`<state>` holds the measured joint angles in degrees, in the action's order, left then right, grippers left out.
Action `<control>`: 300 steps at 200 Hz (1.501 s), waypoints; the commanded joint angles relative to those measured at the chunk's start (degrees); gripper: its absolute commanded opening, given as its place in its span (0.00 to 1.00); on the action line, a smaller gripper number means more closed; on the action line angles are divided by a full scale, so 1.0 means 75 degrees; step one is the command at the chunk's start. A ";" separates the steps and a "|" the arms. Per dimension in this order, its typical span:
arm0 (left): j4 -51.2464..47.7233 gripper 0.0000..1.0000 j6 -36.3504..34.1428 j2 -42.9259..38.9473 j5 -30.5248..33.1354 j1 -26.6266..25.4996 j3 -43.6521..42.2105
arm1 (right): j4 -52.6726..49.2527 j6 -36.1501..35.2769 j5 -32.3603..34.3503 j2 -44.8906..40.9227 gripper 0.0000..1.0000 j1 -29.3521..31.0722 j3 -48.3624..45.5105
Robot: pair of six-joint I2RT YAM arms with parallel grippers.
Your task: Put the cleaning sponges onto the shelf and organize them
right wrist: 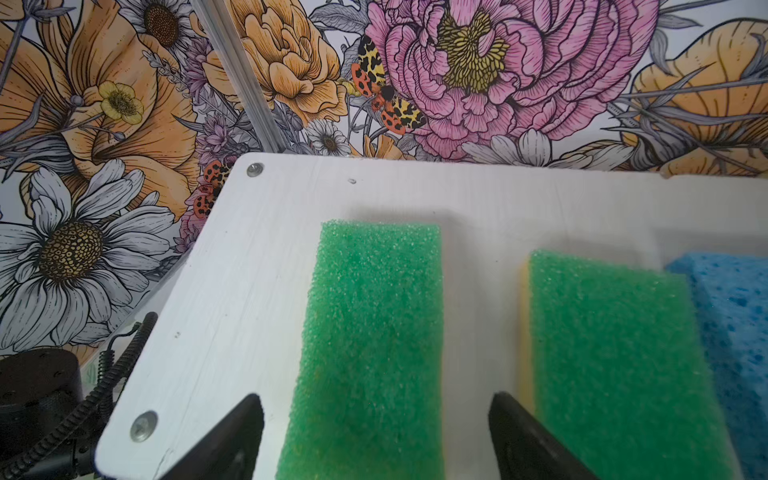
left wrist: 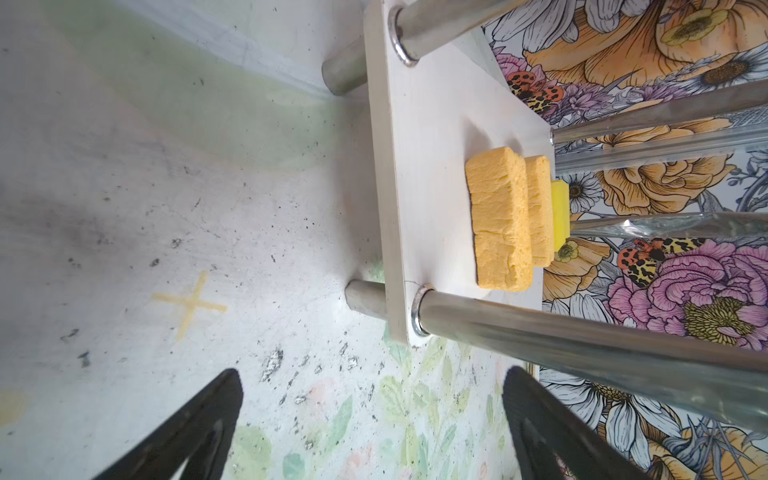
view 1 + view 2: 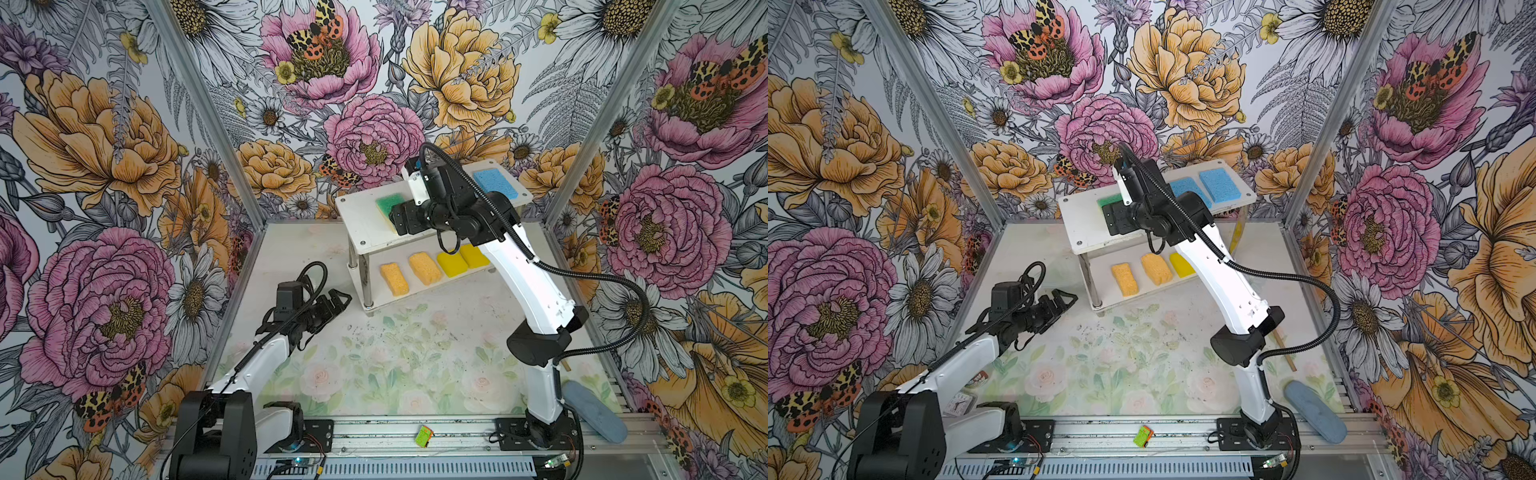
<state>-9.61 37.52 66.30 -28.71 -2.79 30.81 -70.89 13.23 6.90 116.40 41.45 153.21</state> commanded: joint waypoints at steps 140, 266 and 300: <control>-0.0269 0.99 -0.1451 -0.1908 0.2209 -0.0828 0.0690 | 0.0372 -0.0832 0.0537 -0.2085 0.88 -0.0423 -0.2721; 0.1397 0.99 -0.2688 -0.2725 0.4292 -0.0965 0.0375 | 0.5251 -0.0763 -0.1852 -0.6315 0.88 -0.4001 -1.0886; 0.2295 0.99 -0.3564 -0.2530 0.5102 -0.0956 -0.0092 | 0.6020 -0.1056 -0.2074 -0.6682 0.87 -0.4512 -1.2135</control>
<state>1.04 17.12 46.68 2.66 -9.63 33.36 -33.76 7.44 -5.39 68.12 9.41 66.30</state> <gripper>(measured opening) 0.989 0.877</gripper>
